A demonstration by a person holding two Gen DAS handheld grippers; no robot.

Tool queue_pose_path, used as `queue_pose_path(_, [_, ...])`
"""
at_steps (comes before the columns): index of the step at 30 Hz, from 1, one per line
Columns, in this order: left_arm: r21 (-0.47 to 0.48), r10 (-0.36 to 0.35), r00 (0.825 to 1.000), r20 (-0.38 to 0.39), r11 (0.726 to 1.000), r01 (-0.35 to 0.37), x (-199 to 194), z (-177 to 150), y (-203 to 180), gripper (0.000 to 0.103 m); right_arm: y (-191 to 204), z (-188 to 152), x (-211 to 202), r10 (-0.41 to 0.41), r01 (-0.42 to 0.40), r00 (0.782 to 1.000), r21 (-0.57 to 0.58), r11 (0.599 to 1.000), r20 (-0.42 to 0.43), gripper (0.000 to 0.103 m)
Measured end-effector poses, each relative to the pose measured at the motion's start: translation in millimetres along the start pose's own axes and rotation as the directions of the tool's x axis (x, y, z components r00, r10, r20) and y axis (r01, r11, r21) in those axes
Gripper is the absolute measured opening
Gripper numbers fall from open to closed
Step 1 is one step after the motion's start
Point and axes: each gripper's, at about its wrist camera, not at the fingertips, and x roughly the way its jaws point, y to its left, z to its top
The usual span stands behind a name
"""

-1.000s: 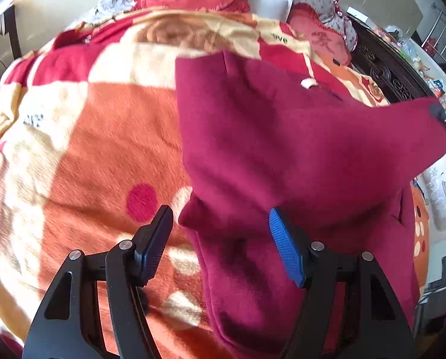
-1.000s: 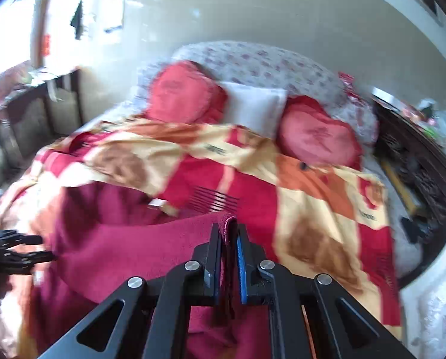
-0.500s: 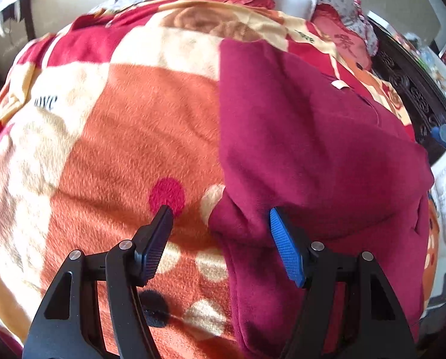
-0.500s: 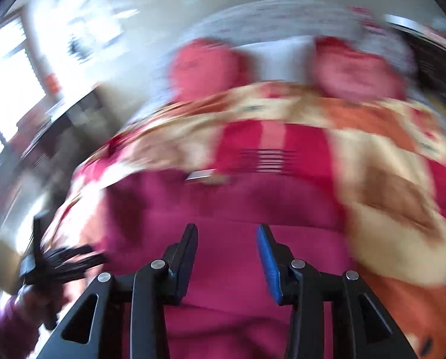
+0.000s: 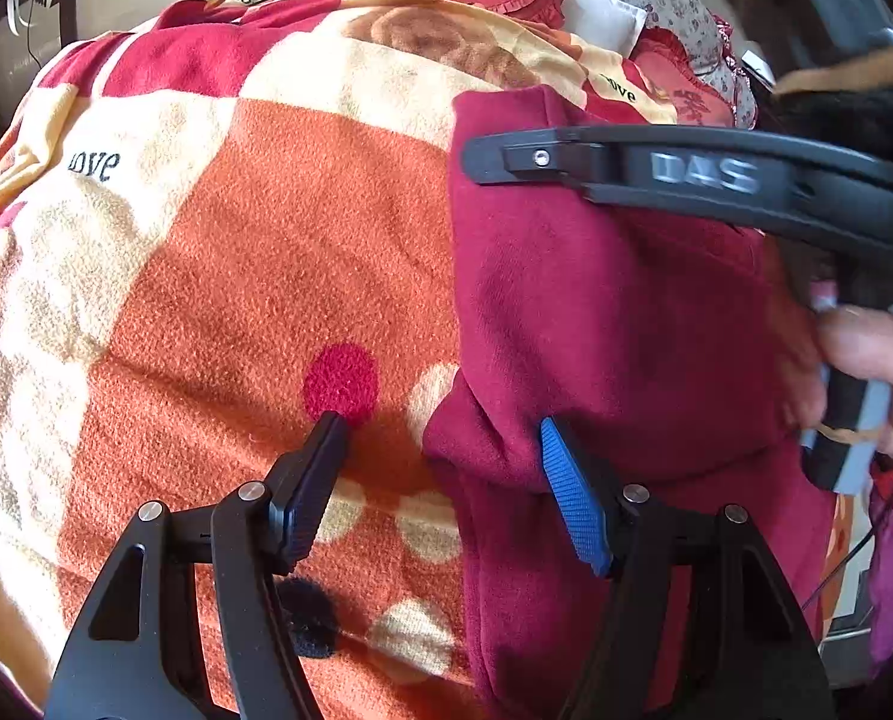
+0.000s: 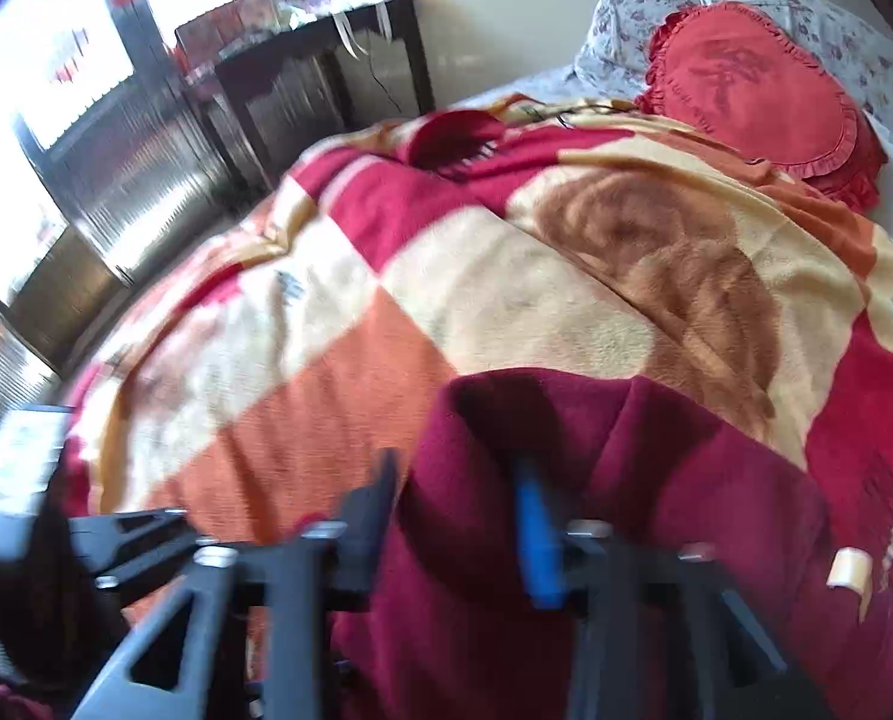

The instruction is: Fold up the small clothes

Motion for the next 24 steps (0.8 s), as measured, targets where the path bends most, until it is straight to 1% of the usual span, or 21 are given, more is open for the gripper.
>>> queue_pose_path(1, [-0.001, -0.002, 1.000, 0.002, 1.000, 0.002, -1, 0, 1, 0.067, -1, 1, 4, -0.005, 0.005, 1.000, 0.006, 1.000, -0.004, 0.009])
queue_pose_path(4, [-0.011, -0.005, 1.000, 0.007, 1.000, 0.005, -2, -1, 4, 0.067, -5, 9, 9, 0.000, -0.001, 0.999, 0.032, 0.999, 0.035, 0.009])
queue_pose_path(7, [-0.002, 0.022, 1.000, 0.012, 1.000, -0.022, -1, 1, 3, 0.067, -13, 21, 29, -0.007, 0.001, 0.998, 0.101, 0.995, 0.059, 0.007])
queue_pose_path(8, [-0.002, 0.027, 1.000, 0.012, 1.000, -0.027, -1, 2, 3, 0.067, -15, 23, 38, 0.005, -0.012, 0.998, 0.118, 0.993, 0.059, 0.007])
queue_pose_path(11, [-0.013, 0.023, 1.000, 0.001, 1.000, -0.023, -2, 3, 5, 0.067, -11, 21, 33, 0.010, -0.019, 0.997, 0.117, 0.993, 0.077, 0.007])
queue_pose_path(13, [-0.010, 0.034, 0.999, 0.005, 0.999, -0.034, -3, 4, 3, 0.067, -12, 17, 22, 0.020, -0.031, 0.996, 0.129, 0.991, 0.086, 0.007])
queue_pose_path(14, [-0.008, 0.044, 0.999, 0.006, 0.999, -0.044, -4, 3, 2, 0.067, -13, 14, 12, 0.023, -0.037, 0.995, 0.138, 0.990, 0.097, 0.013])
queue_pose_path(15, [-0.006, 0.051, 0.999, 0.008, 0.999, -0.051, -5, 3, 0, 0.067, -14, 9, -2, 0.018, -0.034, 0.994, 0.148, 0.988, 0.107, 0.028])
queue_pose_path(16, [-0.002, 0.057, 0.998, 0.011, 0.998, -0.057, -5, 3, -2, 0.067, -15, 4, -13, 0.012, -0.029, 0.993, 0.153, 0.988, 0.117, 0.039])
queue_pose_path(17, [0.002, 0.063, 0.998, 0.013, 0.998, -0.063, -6, 4, -4, 0.067, -17, -4, -29, 0.006, -0.029, 0.991, 0.164, 0.986, 0.137, 0.052])
queue_pose_path(19, [0.010, 0.076, 0.997, 0.018, 0.997, -0.076, -8, 7, -8, 0.067, -18, -19, -52, 0.013, -0.044, 0.986, 0.184, 0.982, 0.166, 0.053])
queue_pose_path(20, [0.012, 0.076, 0.997, 0.027, 0.997, -0.076, -12, 7, -10, 0.067, -20, -30, -63, 0.004, -0.038, 0.985, 0.194, 0.980, 0.174, 0.053])
queue_pose_path(22, [0.007, 0.062, 0.996, 0.060, 0.998, -0.062, -21, 9, -11, 0.067, -24, -53, -80, -0.048, 0.009, 0.984, 0.220, 0.976, 0.172, 0.053])
queue_pose_path(24, [0.000, 0.031, 0.995, 0.097, 1.000, -0.031, -29, 13, -13, 0.067, -28, -75, -87, -0.090, 0.048, 0.982, 0.245, 0.968, 0.165, 0.053])
